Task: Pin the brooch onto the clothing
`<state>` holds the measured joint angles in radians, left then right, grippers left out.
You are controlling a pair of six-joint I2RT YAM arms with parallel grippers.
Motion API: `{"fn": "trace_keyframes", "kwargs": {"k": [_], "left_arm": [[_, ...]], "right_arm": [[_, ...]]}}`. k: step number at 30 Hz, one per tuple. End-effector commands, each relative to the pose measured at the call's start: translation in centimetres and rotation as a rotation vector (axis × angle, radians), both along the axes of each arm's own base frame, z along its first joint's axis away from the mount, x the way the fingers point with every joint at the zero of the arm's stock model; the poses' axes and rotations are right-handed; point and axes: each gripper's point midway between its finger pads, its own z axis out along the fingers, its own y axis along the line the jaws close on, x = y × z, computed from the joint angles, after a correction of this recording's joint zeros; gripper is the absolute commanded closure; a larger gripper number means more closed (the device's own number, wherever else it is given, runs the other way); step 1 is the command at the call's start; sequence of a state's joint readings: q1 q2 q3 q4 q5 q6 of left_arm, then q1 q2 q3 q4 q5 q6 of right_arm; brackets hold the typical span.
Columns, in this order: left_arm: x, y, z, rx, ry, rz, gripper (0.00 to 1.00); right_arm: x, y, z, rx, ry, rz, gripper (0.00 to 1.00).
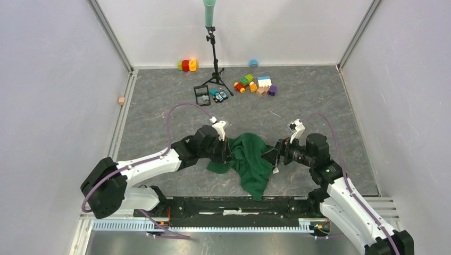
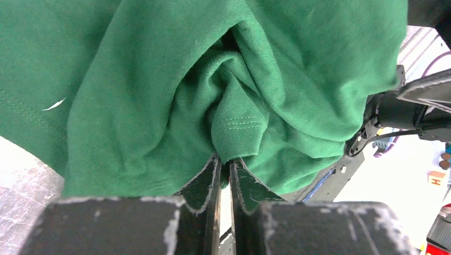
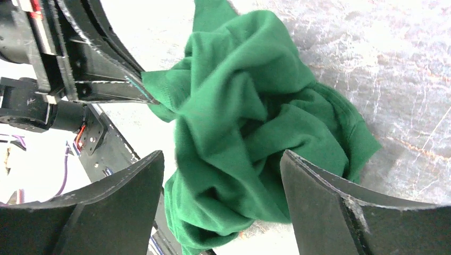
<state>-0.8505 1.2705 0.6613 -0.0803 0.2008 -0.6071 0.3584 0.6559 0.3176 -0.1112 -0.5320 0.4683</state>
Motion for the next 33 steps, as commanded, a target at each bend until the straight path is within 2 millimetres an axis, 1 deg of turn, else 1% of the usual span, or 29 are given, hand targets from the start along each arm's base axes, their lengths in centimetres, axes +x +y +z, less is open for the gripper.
{"fn": "trace_keyframes", "kwargs": {"k": [1, 4, 6, 7, 9, 11, 13, 14, 15, 16, 17, 18, 19, 20, 21, 22, 23, 25, 26, 27, 28, 30, 33], "left_arm": [[1.0, -0.1, 2.0, -0.035, -0.05, 0.046, 0.89], [1.3, 0.3, 2.1, -0.018, -0.066, 0.058, 0.97], [1.4, 0.4, 2.2, -0.005, -0.076, 0.06, 0.98], [1.5, 0.5, 2.3, 0.003, -0.081, 0.061, 0.98], [1.9, 0.7, 2.7, 0.021, -0.1, 0.066, 0.98], [2.4, 1.2, 3.4, 0.041, -0.132, 0.081, 0.98], [3.3, 2.0, 4.7, 0.071, -0.178, 0.112, 0.98], [4.1, 2.8, 5.5, 0.092, -0.208, 0.151, 0.98], [5.0, 3.7, 6.8, 0.112, -0.241, 0.199, 0.98], [5.8, 4.7, 8.6, 0.115, -0.279, 0.243, 0.98], [6.6, 5.9, 9.9, 0.135, -0.314, 0.288, 0.98], [7.3, 7.1, 12.0, 0.135, -0.356, 0.332, 0.98], [8.0, 8.5, 14.3, 0.137, -0.408, 0.379, 0.98], [8.8, 9.9, 16.6, 0.133, -0.458, 0.423, 0.98], [9.3, 11.5, 18.8, 0.137, -0.506, 0.466, 0.98], [9.7, 12.9, 21.6, 0.125, -0.558, 0.505, 0.98], [9.9, 14.5, 23.6, 0.135, -0.597, 0.543, 0.98], [9.9, 17.1, 28.5, 0.135, -0.689, 0.611, 0.98], [9.6, 18.1, 30.3, 0.144, -0.731, 0.633, 0.98], [9.1, 19.3, 32.5, 0.145, -0.781, 0.666, 0.98], [8.7, 20.3, 34.2, 0.14, -0.821, 0.696, 0.98], [7.3, 21.8, 37.6, 0.107, -0.904, 0.734, 0.98], [5.3, 22.9, 40.8, 0.042, -0.982, 0.741, 0.98]], "right_arm": [[0.1, 0.5, 2.6, 0.002, -0.096, 0.058, 0.16], [-0.3, 0.6, 1.7, -0.002, -0.078, 0.066, 0.17], [-0.4, 0.7, 1.1, -0.006, -0.073, 0.066, 0.17], [-0.4, 0.6, 0.8, -0.012, -0.068, 0.067, 0.19], [-0.3, 0.5, 0.2, -0.042, -0.066, 0.065, 0.29], [0.2, 0.0, 0.0, -0.08, -0.067, 0.044, 0.51], [1.0, -0.4, 0.6, -0.117, -0.09, 0.02, 0.78], [1.7, -0.7, 1.5, -0.135, -0.116, 0.001, 0.89], [2.6, -1.1, 2.6, -0.161, -0.146, -0.034, 1.0], [3.6, -1.7, 4.4, -0.188, -0.186, -0.072, 1.0], [4.9, -2.4, 6.7, -0.221, -0.232, -0.125, 1.0], [6.0, -3.3, 8.8, -0.259, -0.278, -0.179, 1.0], [7.0, -4.2, 11.6, -0.288, -0.341, -0.231, 1.0], [7.8, -5.0, 15.0, -0.306, -0.413, -0.275, 1.0], [8.4, -5.9, 17.5, -0.333, -0.462, -0.325, 1.0], [8.9, -6.7, 20.9, -0.347, -0.529, -0.372, 1.0], [9.3, -7.7, 23.4, -0.368, -0.571, -0.425, 1.0], [9.2, -9.1, 29.4, -0.367, -0.679, -0.5, 1.0], [9.1, -9.4, 31.4, -0.358, -0.714, -0.523, 1.0], [8.6, -9.8, 34.0, -0.338, -0.767, -0.546, 1.0], [8.1, -10.1, 35.9, -0.328, -0.816, -0.558, 1.0], [7.0, -10.6, 38.8, -0.289, -0.892, -0.582, 1.0], [4.9, -11.4, 42.1, -0.236, -0.991, -0.608, 1.0]]}}
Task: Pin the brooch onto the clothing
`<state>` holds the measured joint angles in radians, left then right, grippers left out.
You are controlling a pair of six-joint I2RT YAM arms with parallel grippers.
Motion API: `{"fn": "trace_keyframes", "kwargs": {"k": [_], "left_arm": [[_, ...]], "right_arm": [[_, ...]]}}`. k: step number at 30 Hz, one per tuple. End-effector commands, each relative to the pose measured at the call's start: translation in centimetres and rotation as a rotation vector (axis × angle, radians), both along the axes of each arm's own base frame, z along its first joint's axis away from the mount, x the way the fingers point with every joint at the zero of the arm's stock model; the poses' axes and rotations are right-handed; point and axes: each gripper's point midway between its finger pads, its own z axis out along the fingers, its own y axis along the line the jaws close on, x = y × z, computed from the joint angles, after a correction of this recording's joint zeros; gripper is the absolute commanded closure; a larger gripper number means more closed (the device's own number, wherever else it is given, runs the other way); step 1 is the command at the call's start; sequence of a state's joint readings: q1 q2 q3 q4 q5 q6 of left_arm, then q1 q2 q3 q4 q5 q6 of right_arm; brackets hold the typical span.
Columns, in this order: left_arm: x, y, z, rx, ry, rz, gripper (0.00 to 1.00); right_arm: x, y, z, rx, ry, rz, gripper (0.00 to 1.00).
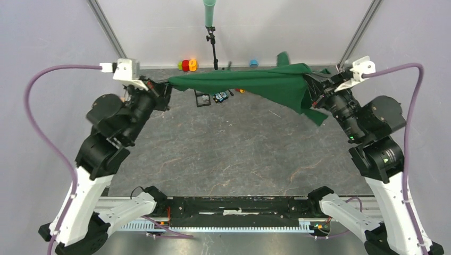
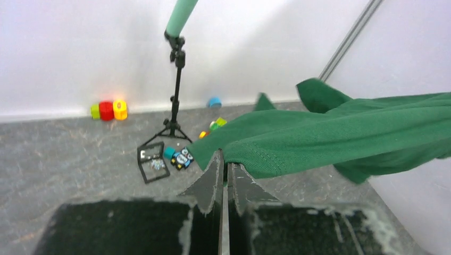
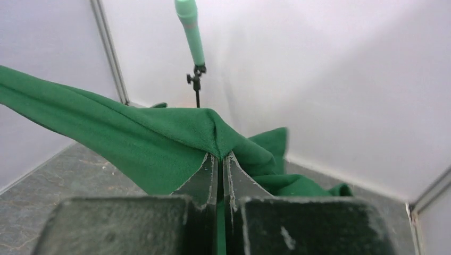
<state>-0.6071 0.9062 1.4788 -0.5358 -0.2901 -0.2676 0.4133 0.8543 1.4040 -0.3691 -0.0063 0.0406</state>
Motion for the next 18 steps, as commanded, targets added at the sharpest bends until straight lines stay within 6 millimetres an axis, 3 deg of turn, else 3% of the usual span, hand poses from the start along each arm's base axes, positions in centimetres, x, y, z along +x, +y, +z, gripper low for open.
{"fn": "trace_keyframes", "kwargs": {"k": [1, 4, 7, 9, 11, 14, 18], "left_arm": [[-2.2, 6.1, 3.6, 0.082, -0.116, 0.191, 0.98], [-4.0, 6.1, 5.2, 0.079, -0.183, 0.128, 0.98], [-5.8, 6.0, 6.2, 0.075, -0.226, 0.071, 0.98], [-6.2, 5.8, 5.8, 0.071, -0.214, 0.048, 0.98], [-5.3, 5.3, 4.1, 0.089, -0.16, 0.046, 0.98], [-1.9, 4.4, -1.6, 0.151, 0.012, 0.109, 0.98], [3.2, 5.1, -13.7, 0.283, 0.312, 0.317, 0.98]], "right_arm": [[-2.3, -4.6, 5.3, 0.003, -0.183, -0.177, 1.0], [-4.5, -4.9, 7.5, 0.014, -0.271, -0.152, 1.0], [-6.2, -5.0, 8.3, 0.022, -0.315, -0.122, 1.0], [-6.1, -4.5, 7.6, 0.018, -0.303, -0.099, 1.0], [-4.7, -3.9, 5.7, 0.006, -0.253, -0.098, 1.0], [-0.6, -3.4, 0.5, -0.033, -0.127, -0.15, 1.0], [6.2, -2.3, -9.9, -0.11, 0.086, -0.234, 1.0]]}}
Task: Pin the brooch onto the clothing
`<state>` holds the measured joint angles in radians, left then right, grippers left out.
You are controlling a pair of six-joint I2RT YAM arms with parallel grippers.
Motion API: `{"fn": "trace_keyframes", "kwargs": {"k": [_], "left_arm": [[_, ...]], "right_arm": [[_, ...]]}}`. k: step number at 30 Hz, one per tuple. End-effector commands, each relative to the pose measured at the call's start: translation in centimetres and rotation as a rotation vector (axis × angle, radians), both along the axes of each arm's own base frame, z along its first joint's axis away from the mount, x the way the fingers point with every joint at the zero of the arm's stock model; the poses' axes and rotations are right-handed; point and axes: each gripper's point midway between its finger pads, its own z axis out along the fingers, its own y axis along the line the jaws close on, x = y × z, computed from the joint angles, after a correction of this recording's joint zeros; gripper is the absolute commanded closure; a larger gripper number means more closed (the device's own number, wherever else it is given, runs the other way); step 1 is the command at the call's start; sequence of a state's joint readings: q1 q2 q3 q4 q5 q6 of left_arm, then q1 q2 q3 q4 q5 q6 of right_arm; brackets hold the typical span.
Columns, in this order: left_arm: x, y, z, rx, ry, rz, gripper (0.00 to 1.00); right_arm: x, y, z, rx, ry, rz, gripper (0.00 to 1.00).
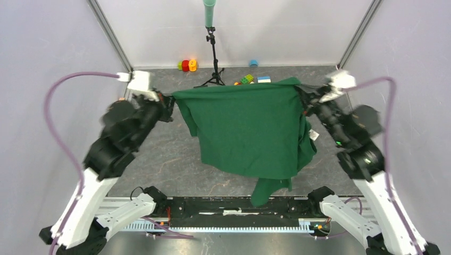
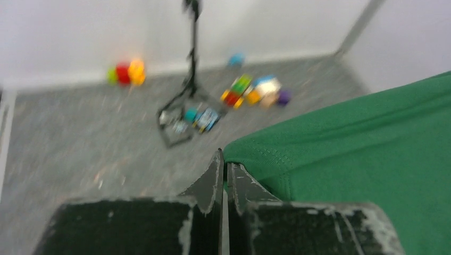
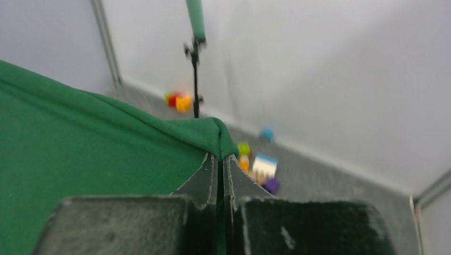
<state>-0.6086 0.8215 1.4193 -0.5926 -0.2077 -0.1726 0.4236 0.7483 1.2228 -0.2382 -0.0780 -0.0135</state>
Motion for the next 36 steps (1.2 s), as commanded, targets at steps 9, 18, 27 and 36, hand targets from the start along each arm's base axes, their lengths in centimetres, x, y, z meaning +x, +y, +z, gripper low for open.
{"fn": "trace_keyframes", "kwargs": {"k": [9, 18, 27, 36], "left_arm": [[4.2, 2.7, -22.7, 0.067, 0.547, 0.314, 0.17], [-0.6, -0.3, -29.5, -0.115, 0.762, 0.166, 0.02], [-5.0, -0.7, -36.4, -0.04, 1.002, 0.196, 0.0], [-7.9, 0.9, -39.6, 0.071, 0.999, 0.324, 0.06]], "right_arm": [[8.6, -1.1, -24.0, -0.223, 0.522, -0.234, 0.02], [2.9, -6.8, -35.0, -0.23, 0.793, -0.491, 0.02], [0.9, -9.8, -40.3, -0.088, 0.945, -0.568, 0.02], [1.1, -8.6, -42.6, 0.023, 0.974, -0.435, 0.09]]}}
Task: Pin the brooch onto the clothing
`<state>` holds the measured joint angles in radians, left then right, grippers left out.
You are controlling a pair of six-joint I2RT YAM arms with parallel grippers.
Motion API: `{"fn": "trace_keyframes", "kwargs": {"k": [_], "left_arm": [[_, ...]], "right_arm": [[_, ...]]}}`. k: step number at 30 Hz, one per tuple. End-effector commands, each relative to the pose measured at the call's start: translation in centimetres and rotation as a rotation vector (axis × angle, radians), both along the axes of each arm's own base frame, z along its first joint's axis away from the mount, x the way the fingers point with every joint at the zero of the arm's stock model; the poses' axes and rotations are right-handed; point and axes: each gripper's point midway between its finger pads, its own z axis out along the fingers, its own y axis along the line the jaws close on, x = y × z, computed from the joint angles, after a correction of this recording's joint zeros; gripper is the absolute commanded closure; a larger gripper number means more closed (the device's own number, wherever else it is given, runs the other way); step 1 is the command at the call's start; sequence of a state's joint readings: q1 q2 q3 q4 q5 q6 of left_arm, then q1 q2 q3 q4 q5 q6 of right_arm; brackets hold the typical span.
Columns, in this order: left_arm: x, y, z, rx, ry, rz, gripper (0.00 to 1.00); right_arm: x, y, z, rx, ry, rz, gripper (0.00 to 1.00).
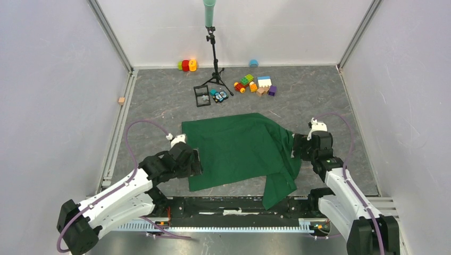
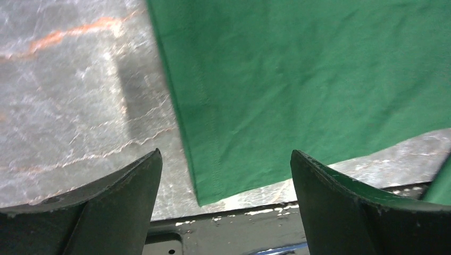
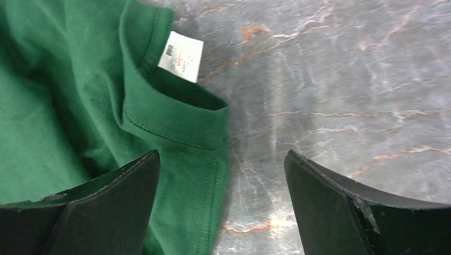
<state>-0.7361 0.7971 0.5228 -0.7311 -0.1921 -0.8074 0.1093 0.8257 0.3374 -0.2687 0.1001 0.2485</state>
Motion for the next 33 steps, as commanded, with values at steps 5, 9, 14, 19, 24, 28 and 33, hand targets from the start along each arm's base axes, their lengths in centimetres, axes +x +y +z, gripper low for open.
{"fn": "trace_keyframes", "kwargs": {"k": [5, 9, 14, 19, 24, 28, 33], "left_arm": [[-1.4, 2.5, -1.3, 0.147, 0.013, 0.152, 0.1], [-3.2, 2.1, -2.2, 0.147, 0.082, 0.143, 0.19], [-5.6, 1.4, -3.4, 0.123, 0.166, 0.123, 0.28], [-6.9, 1.9, -4.6, 0.163, 0.207, 0.115, 0.36], [-7.0, 1.7, -5.0, 0.161, 0.209, 0.103, 0.39], [-6.5, 0.8, -4.8, 0.128, 0.187, 0.097, 0.41], [-6.1, 0.4, -4.8, 0.134, 0.179, 0.091, 0.42]], "right_arm": [[1.6, 2.1, 0.2, 0.12, -0.067, 0.062, 0.14], [1.6, 2.0, -0.3, 0.132, -0.07, 0.051, 0.16], [1.5, 1.9, -1.1, 0.152, -0.072, 0.052, 0.21], [1.2, 2.0, -1.8, 0.166, -0.062, 0.056, 0.22], [1.3, 2.2, -1.9, 0.183, -0.073, 0.06, 0.25], [1.3, 2.2, -1.9, 0.186, -0.087, 0.057, 0.25], [1.3, 2.4, -1.7, 0.196, -0.106, 0.068, 0.28]]}}
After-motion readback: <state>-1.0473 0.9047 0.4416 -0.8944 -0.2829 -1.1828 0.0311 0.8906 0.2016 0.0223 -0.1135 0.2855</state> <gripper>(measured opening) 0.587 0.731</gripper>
